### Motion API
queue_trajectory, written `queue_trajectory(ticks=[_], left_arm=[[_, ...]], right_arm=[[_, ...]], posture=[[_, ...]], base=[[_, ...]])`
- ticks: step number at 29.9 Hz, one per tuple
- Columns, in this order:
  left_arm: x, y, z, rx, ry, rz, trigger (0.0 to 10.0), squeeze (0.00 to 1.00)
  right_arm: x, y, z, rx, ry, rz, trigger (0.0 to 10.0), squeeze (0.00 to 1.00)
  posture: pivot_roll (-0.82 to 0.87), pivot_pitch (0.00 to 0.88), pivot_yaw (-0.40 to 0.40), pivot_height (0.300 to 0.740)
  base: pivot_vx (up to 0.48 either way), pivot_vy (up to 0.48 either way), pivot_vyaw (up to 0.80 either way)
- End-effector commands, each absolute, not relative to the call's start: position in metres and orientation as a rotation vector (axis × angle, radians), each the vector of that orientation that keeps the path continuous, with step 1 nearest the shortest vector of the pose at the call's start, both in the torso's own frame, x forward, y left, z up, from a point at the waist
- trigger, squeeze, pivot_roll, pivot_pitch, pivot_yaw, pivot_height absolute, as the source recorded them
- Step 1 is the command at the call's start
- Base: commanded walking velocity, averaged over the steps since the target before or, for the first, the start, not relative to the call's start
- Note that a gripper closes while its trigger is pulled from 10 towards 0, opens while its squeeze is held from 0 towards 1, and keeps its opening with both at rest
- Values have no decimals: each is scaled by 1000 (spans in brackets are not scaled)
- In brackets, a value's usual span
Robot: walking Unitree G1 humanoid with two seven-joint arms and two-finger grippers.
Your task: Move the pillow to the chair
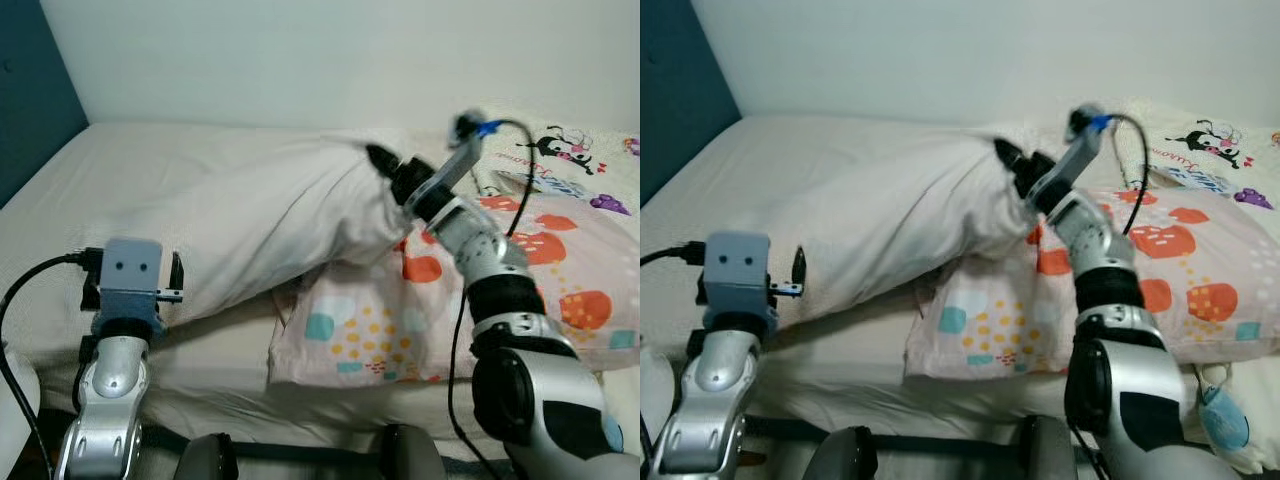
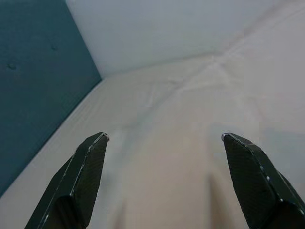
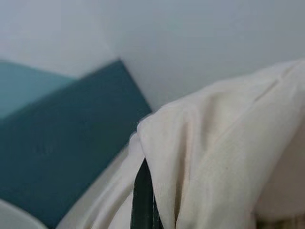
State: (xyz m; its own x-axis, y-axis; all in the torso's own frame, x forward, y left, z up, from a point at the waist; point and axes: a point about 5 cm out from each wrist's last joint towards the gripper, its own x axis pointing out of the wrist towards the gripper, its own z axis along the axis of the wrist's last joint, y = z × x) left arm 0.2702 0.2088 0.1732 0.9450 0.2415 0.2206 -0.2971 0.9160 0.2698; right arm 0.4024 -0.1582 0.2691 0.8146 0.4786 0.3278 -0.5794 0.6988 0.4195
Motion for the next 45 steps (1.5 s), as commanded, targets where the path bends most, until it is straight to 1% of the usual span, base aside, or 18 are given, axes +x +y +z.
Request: queue_trajectory(ticks=[1,5,12,16,18,20,22,26,27,28,30,32,33,35,40,41,42,45], left_arm=[[274,211,173,315,-186,292,10000,0],[276,212,176,317,-199,303,10000,0],[274,213,172,316,-193,319,10000,0],[272,215,168,318,-181,324,10000,0],[272,215,168,318,-181,324,10000,0],[271,215,167,316,-177,323,10000,0],[271,215,167,316,-177,323,10000,0],[273,214,165,310,-172,318,10000,0],[274,210,162,301,-168,299,10000,0],[274,208,161,297,-167,291,10000,0],[274,208,161,297,-167,291,10000,0],[269,203,153,280,-143,262,10000,0],[269,203,153,280,-143,262,10000,0],[261,193,141,236,-101,227,10000,0],[253,179,132,190,-70,184,10000,0],[253,179,132,190,-70,184,10000,0],[252,176,131,184,-68,175,10000,0],[250,175,131,176,-66,170,10000,0]], right_arm=[[395,-169,316,523,-422,618,0,0],[388,-162,333,512,-484,666,0,0],[388,-160,318,481,-416,674,0,0],[377,-142,280,449,-273,754,0,0],[377,-142,280,449,-273,754,0,0],[369,-134,262,457,-217,775,0,0],[369,-134,262,457,-217,775,0,0],[363,-129,242,473,-163,771,0,0],[356,-126,206,464,-68,734,0,0],[353,-125,192,454,-30,719,0,0],[353,-125,192,454,-30,719,0,0],[340,-126,163,435,47,674,0,0],[340,-126,163,435,47,674,0,0],[329,-129,141,388,89,622,0,0],[321,-131,133,289,94,581,0,0],[321,-131,133,289,94,581,0,0],[321,-133,134,233,83,574,0,0],[319,-134,133,174,75,568,0,0]], posture=[[66,0,-33,515],[68,0,-33,529],[68,0,-39,553],[66,0,-42,572],[66,0,-42,572],[59,0,-43,581],[59,0,-43,581],[52,0,-39,591],[53,0,-42,601],[53,0,-42,605],[53,0,-42,605],[48,0,-38,615],[48,0,-38,615],[46,0,-36,624],[51,0,-40,643],[51,0,-40,643],[53,0,-43,648],[54,0,-44,658]], base=[[0,0,0],[0,0,0],[0,0,0],[0,0,0],[0,0,0],[0,0,0],[0,0,0],[0,0,0],[0,0,0],[0,0,0],[0,0,0],[0,0,0],[0,0,0],[0,0,0],[0,0,0],[0,0,0],[0,0,0],[0,0,0]])
